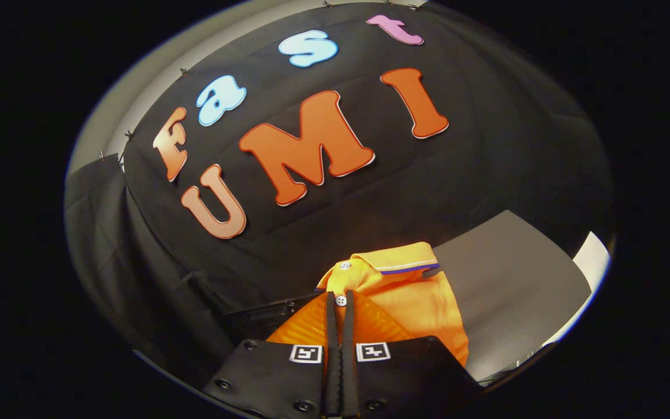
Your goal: Put the clothes into the washing machine and then close the washing machine lid.
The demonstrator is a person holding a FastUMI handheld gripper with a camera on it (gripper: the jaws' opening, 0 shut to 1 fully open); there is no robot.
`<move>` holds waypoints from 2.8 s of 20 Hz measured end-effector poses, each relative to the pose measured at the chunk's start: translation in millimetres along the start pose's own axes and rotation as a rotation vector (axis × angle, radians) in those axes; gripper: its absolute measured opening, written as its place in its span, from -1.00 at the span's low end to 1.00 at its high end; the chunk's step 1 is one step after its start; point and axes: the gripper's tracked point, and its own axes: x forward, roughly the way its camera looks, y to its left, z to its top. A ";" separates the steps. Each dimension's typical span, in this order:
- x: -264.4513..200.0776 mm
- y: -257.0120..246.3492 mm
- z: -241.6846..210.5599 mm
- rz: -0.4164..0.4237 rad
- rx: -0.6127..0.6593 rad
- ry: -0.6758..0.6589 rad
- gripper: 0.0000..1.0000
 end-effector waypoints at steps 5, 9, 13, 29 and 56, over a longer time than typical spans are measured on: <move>1.3 71.6 -9.2 0.089 -0.036 0.010 -0.84; 9.6 129.2 -34.2 0.162 -0.097 0.062 -0.84; 26.1 181.3 -69.6 0.259 -0.127 0.127 -0.84; 153.3 178.9 -271.3 0.174 -0.177 0.432 -0.84; 252.7 49.8 -477.8 -0.135 -0.156 0.708 -0.84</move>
